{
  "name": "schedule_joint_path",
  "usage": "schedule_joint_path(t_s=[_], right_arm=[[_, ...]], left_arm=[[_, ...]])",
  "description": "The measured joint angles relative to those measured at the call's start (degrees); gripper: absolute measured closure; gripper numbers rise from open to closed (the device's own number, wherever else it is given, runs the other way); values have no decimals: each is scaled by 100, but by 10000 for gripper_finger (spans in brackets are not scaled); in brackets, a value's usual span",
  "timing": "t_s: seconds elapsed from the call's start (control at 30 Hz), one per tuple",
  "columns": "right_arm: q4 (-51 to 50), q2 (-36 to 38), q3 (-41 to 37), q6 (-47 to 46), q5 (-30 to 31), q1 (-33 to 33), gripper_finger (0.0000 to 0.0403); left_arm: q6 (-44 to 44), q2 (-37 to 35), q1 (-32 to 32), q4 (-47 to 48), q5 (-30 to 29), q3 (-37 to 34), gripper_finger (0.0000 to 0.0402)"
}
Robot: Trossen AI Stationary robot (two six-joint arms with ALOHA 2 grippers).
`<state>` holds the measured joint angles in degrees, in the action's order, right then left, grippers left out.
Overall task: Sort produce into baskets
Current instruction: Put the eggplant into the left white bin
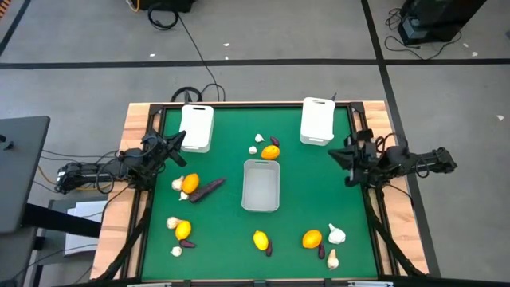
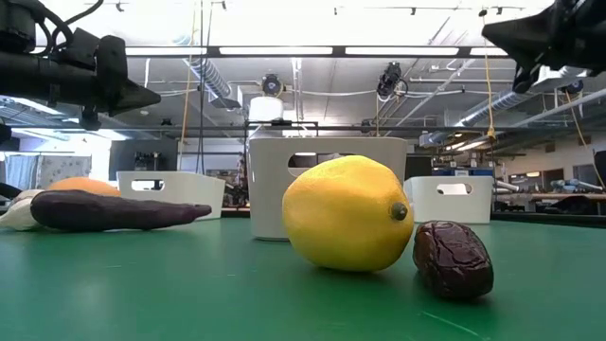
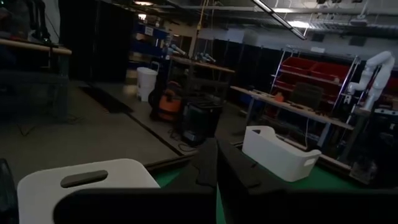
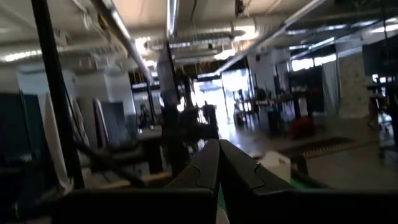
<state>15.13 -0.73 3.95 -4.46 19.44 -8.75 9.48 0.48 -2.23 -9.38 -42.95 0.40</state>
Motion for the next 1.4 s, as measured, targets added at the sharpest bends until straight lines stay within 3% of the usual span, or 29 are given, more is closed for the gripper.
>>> schedule_joint_path(t_s=[0.2,0.43,0.7,0.97,1.07,1.17,1.4], right_arm=[[674,0,0,477,333,7,380],[463,-13,0,578,563,9,380],[101,-274,0,266,1724,65,367],[32,-857,0,-96,2033,402,278],[34,-1027,0,-264,2612,604,243],[10,-1122,0,-455,2872,810,222],[-412,-1296,2,-884,2122,1047,217]], left_arm=[[-50,1,-4,-50,-64,0,394],[-494,1,-6,-231,-91,0,394],[-1217,273,-7,-553,206,266,383],[-1383,2049,-299,-806,201,1191,301],[-1286,3012,-541,-724,350,1616,264],[-1215,3990,-838,-252,1053,2207,247],[-879,5814,-1315,2043,2470,3828,249]])
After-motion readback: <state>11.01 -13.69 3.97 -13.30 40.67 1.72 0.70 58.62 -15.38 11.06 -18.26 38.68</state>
